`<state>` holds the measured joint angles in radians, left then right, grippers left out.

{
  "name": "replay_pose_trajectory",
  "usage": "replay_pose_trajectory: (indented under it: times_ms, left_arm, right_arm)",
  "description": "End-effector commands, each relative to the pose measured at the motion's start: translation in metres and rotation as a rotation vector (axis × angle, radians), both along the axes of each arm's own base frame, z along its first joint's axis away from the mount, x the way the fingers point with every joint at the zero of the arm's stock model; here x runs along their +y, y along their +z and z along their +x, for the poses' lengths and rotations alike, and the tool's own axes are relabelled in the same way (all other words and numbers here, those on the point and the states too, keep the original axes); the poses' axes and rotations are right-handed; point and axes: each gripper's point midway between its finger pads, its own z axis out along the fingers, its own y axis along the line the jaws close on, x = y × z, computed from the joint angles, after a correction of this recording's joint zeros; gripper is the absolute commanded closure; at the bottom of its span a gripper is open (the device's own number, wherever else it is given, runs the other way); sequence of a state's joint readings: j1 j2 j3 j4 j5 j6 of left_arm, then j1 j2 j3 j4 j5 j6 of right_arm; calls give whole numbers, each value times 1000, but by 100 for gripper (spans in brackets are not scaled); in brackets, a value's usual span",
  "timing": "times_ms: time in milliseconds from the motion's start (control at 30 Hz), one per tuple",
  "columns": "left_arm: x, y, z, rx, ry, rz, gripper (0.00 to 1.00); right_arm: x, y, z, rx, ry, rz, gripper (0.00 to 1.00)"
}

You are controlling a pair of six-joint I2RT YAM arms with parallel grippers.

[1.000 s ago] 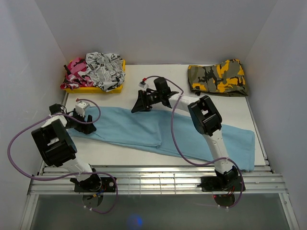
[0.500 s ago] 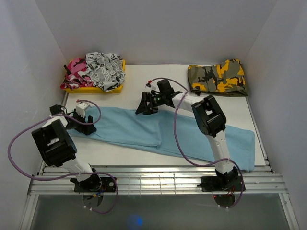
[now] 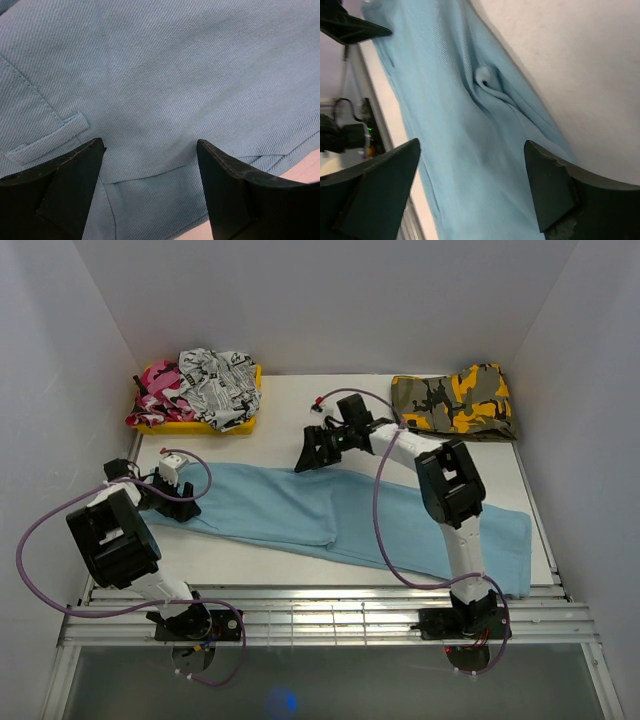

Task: Fold and stack the trousers
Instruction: Fold the trousers

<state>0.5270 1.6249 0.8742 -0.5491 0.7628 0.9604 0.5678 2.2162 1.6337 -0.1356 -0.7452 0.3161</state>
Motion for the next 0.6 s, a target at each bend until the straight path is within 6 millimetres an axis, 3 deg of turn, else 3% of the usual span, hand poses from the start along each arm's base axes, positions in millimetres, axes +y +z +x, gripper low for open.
replay_pose_trajectory:
  times_ms: [0,33,67,133,167,233,267,300,367,467,567]
  left_arm:
    - [4,7,4,-13,-12,35,15]
    - [10,3,5,4,1,55,16]
    - [15,-1,6,16,18,68,16]
    - [28,-8,9,41,89,106,18]
    - [31,-12,10,55,114,109,18]
    - [36,-14,12,77,173,99,20]
    - [39,-17,11,95,203,108,21]
    - [44,-19,13,96,233,117,21]
    - [56,-25,12,143,320,144,21]
    - [68,-41,8,224,392,152,23]
    - [69,-45,5,258,416,142,23]
  right_arm:
    - [-84,87,42,-329,-41,-68,15]
    - [-110,104,41,-382,-75,-116,17]
    - [-148,101,40,-347,-124,-175,18]
    - [-202,103,25,-378,-180,-274,20]
    - [-244,100,27,-360,-254,-329,22]
    - [-300,93,2,-328,-298,-467,31]
    - [-347,80,-8,-262,-382,-530,36]
    - [-372,75,-20,-231,-414,-582,39]
    - [-442,58,-53,-150,-502,-728,40]
    - [-494,31,-89,-47,-559,-817,44]
    - [-492,2,-108,54,-511,-803,47]
